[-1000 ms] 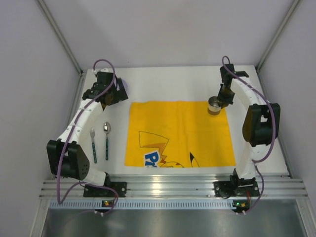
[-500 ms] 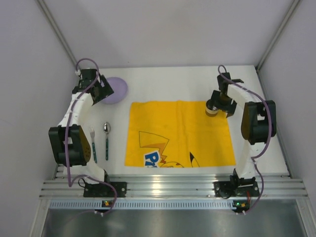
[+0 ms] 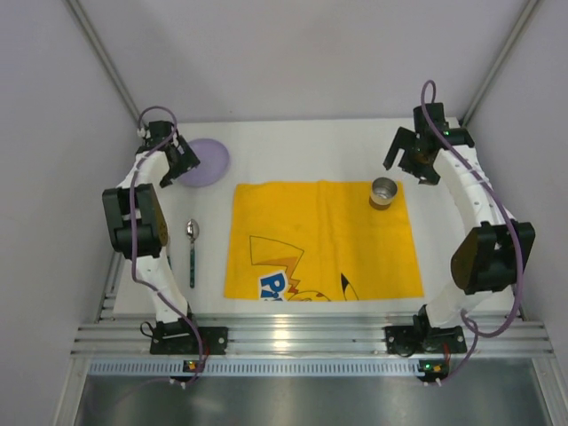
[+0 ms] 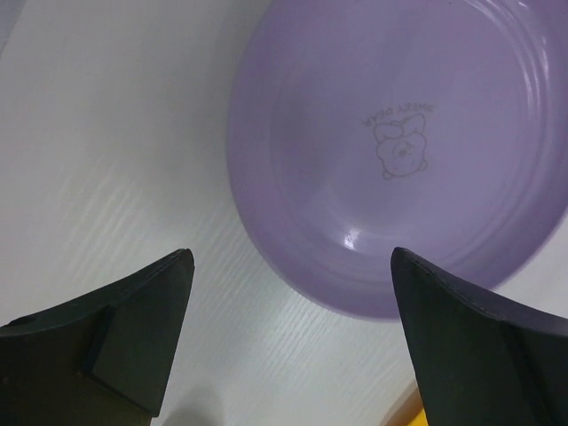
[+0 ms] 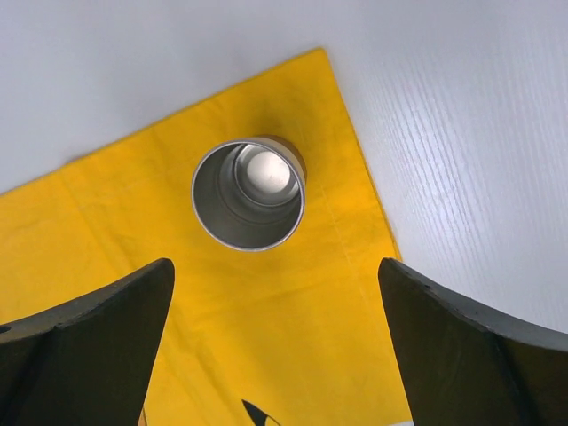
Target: Set the dinner table for one person
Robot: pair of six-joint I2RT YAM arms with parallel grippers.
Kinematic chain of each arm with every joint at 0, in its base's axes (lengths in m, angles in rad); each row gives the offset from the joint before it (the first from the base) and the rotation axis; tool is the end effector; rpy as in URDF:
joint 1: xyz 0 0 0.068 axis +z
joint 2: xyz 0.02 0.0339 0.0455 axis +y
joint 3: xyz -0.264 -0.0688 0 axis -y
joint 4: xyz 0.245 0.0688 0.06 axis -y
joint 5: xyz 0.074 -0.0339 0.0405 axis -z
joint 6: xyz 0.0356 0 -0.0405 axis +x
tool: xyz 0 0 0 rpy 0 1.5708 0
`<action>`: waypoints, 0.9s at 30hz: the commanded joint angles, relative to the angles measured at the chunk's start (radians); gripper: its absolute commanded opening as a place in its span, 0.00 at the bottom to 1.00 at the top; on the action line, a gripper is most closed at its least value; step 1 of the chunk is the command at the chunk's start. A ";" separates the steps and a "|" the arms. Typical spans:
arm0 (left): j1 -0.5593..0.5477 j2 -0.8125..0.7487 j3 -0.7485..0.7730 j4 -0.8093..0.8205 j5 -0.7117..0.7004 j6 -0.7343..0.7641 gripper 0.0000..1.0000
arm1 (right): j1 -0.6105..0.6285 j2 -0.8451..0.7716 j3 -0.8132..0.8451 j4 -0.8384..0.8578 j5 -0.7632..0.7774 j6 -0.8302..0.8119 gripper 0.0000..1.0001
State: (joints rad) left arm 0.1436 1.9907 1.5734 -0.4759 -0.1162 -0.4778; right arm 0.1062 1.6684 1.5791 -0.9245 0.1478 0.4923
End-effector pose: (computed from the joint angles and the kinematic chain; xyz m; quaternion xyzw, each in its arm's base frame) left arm 0.4393 0.0677 0.2249 -0.3062 0.8906 -0.0012 0.3363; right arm 0.3514 0.0322 0.3215 0.2039 0.9371 0.0130 0.2829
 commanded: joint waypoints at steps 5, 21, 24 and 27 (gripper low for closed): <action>0.016 0.140 0.129 0.054 0.018 -0.025 0.94 | -0.014 -0.119 0.004 -0.089 -0.002 0.011 0.98; 0.021 0.241 0.203 0.060 0.159 -0.015 0.00 | -0.043 -0.118 0.007 -0.117 0.012 0.020 0.98; 0.021 0.185 0.189 0.117 0.258 -0.005 0.00 | -0.045 -0.113 0.022 -0.117 0.012 0.015 0.97; 0.019 0.136 0.181 0.174 0.366 -0.016 0.00 | -0.043 -0.105 0.045 -0.116 0.010 0.011 0.98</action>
State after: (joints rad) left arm 0.1646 2.2272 1.7588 -0.3840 0.1081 -0.5140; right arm 0.0742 1.5730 1.5600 -1.0405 0.1471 0.5011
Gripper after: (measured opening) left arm 0.040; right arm 0.976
